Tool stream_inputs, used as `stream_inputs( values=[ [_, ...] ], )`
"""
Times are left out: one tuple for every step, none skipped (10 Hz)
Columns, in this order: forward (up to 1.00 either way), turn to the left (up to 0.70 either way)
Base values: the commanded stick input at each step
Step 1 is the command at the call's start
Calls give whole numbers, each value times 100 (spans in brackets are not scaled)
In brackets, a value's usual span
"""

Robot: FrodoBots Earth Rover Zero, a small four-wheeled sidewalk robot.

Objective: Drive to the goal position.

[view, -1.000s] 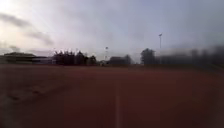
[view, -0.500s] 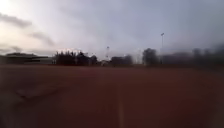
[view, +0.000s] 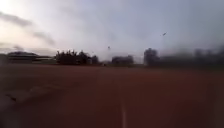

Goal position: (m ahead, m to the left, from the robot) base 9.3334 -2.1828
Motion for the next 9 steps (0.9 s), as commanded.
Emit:
stream_inputs(
  values=[
    [70, 0],
    [70, 0],
    [70, 0],
    [70, 0],
    [70, 0],
    [70, 0],
    [70, 0],
    [70, 0],
    [70, 0]
  ],
)
